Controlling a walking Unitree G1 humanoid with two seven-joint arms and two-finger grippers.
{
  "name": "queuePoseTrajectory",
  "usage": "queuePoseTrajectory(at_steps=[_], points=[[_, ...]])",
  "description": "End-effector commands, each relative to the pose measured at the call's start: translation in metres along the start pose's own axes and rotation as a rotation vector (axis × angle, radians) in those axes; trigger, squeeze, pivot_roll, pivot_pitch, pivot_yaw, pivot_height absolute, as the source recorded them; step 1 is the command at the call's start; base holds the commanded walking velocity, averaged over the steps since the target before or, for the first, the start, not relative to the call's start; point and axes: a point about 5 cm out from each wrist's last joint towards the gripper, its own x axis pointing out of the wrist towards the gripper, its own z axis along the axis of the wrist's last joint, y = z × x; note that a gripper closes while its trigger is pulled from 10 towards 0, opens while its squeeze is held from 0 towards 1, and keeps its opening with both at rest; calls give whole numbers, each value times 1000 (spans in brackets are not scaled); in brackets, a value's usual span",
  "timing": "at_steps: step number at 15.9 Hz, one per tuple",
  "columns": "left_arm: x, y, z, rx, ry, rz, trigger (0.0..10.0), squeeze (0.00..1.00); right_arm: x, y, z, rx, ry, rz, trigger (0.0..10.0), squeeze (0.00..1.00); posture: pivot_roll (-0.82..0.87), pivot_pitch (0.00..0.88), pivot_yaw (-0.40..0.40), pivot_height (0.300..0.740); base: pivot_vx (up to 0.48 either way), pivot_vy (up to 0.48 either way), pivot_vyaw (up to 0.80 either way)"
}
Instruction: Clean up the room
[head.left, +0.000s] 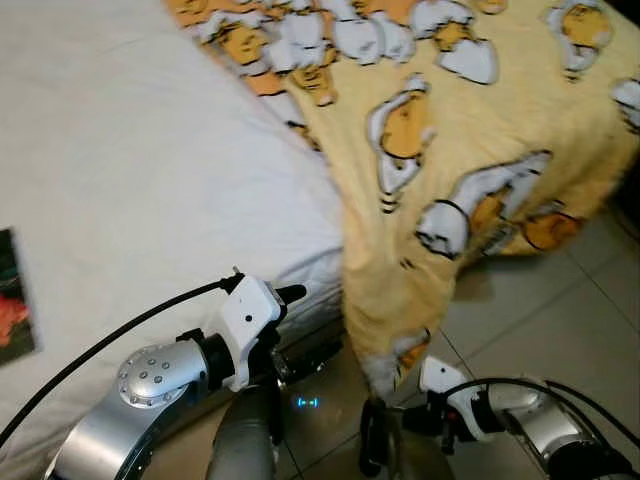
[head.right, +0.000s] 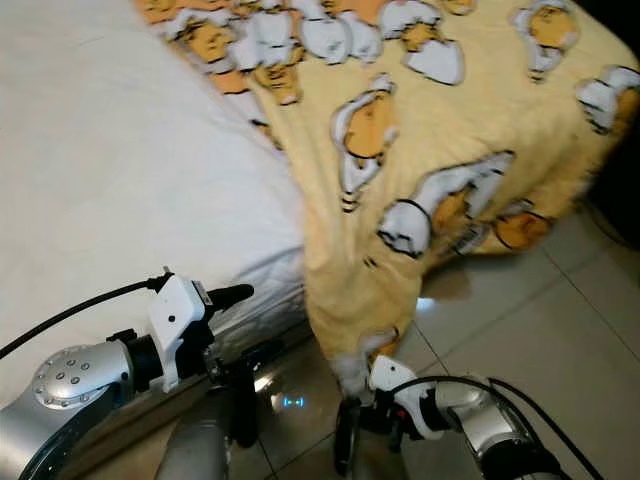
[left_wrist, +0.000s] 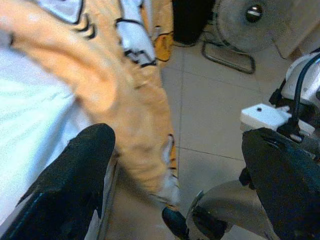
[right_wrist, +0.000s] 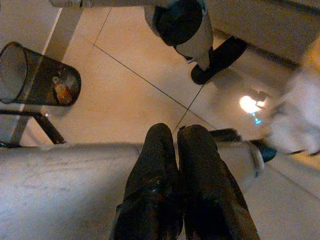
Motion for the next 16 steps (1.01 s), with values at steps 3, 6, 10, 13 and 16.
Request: queuePoseTrajectory(at_steps=[3,6,10,13,16], points=[[0,-4,-3,1,14,-19,10000,0,2,0,8,-31,-19,-63,10000,0,156,281,-8,740,0,0,0],[3,-1,-5,9,15,-7,10000,0,-1,-7,21,37,-132,-229,10000,1000,141,241,-8,740,0,0,0],[10,13,-14,-7,31,127,10000,0,-23,-19,47,88,-340,-464,10000,1000,90,150,2,740,0,0,0],[18,28,-24,-47,41,281,10000,0,-33,-17,62,111,-444,-615,10000,1000,42,51,19,740,0,0,0],[22,36,-23,-82,-24,411,10000,0,-41,-12,75,168,-535,-773,10000,1000,0,0,23,740,0,0,0]])
